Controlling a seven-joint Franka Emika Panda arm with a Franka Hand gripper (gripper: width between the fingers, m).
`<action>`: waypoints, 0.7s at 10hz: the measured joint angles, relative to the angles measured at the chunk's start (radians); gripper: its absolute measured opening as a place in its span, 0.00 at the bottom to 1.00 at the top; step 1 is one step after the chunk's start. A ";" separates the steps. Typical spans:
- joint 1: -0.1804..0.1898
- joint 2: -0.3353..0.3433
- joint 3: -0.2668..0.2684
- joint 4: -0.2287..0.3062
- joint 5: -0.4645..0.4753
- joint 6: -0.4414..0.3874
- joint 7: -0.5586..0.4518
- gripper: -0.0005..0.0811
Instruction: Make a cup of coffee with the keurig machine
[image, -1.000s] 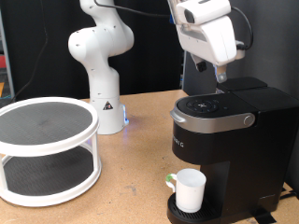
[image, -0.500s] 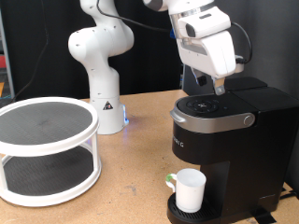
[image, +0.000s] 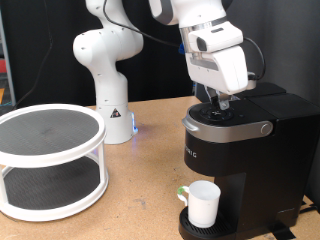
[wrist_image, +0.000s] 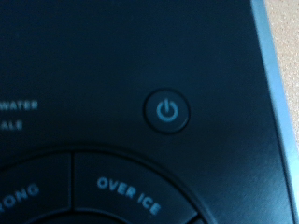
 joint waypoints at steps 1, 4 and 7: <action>0.000 0.000 0.000 -0.007 -0.008 0.008 0.002 0.35; -0.001 0.000 0.000 -0.014 -0.017 0.021 0.016 0.04; -0.003 0.000 0.000 -0.022 -0.053 0.046 0.054 0.01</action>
